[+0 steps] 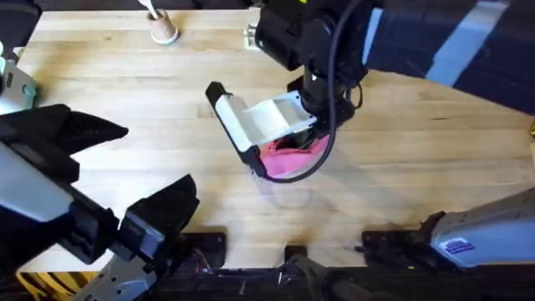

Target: Unzip the bag, pick up the pens from the table one at a time and place them inside, then zip the bag closed.

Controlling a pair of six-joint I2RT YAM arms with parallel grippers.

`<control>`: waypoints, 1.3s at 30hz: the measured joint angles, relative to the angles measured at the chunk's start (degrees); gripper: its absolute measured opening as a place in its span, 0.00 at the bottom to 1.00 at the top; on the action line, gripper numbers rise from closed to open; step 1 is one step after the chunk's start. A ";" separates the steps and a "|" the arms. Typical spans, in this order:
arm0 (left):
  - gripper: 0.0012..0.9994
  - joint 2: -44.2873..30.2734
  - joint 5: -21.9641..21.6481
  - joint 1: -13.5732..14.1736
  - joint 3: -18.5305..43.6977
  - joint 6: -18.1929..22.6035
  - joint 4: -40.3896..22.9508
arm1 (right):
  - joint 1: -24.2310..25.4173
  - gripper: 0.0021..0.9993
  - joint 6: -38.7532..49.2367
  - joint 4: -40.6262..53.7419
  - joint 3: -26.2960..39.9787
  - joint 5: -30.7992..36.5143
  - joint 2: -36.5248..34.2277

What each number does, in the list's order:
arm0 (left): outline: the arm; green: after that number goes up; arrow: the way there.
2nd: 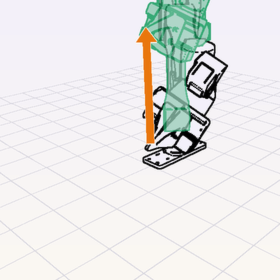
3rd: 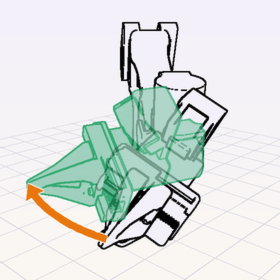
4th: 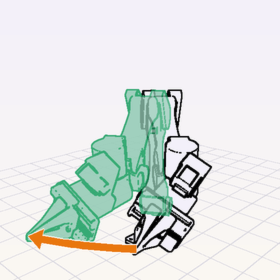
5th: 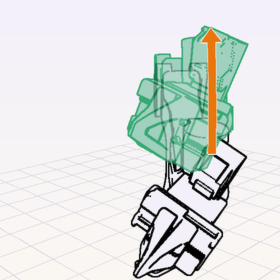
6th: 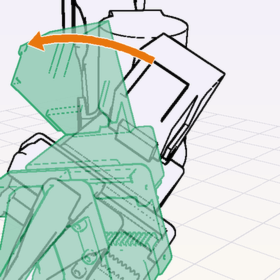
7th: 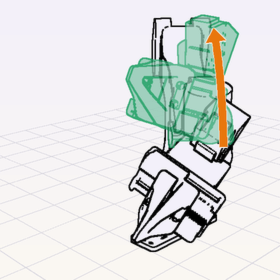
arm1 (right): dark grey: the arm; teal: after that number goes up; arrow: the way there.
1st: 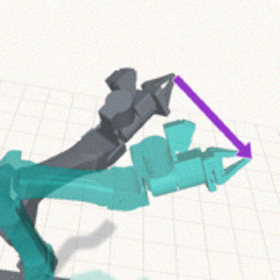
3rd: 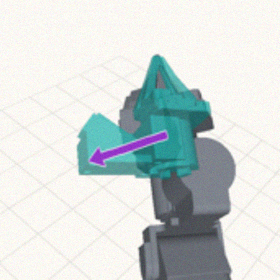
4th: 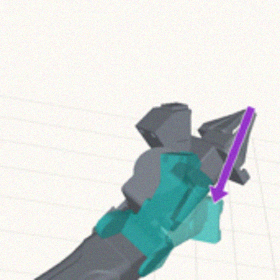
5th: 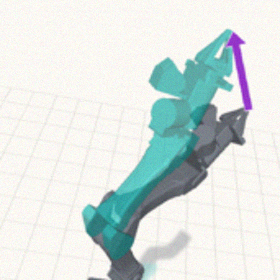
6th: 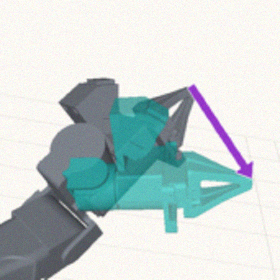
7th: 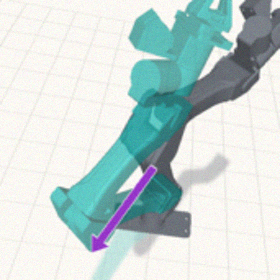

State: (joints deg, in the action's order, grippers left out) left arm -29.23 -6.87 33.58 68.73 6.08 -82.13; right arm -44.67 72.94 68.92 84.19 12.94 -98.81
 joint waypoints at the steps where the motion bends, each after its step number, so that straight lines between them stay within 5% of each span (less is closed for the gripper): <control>1: 0.99 0.00 -0.01 0.00 0.00 -0.01 0.00 | -0.36 0.03 0.24 -0.01 -0.01 -0.94 -0.26; 10: 0.99 0.00 -0.03 0.00 0.00 -0.01 0.00 | -1.06 0.03 0.84 -0.75 -0.42 -12.40 -3.99; 25: 0.99 0.00 -0.05 0.00 0.00 -0.01 0.00 | -1.06 0.03 0.84 -2.38 -0.42 -14.32 -8.63; 26: 0.99 0.00 -0.05 0.00 0.00 -0.01 0.00 | -1.06 0.07 0.76 -2.50 -0.42 -14.33 -8.63; 32: 0.99 0.00 -0.07 0.00 0.00 -0.01 0.00 | -1.06 0.92 0.84 -2.37 -0.42 -14.55 -8.94; 39: 0.99 0.00 -0.22 0.00 0.00 -0.01 0.00 | -1.06 1.00 1.03 -2.51 -0.42 -14.73 -8.84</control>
State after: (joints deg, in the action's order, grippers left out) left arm -29.23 -7.08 33.58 68.73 6.07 -82.13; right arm -45.74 73.97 66.40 83.77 -1.78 -107.64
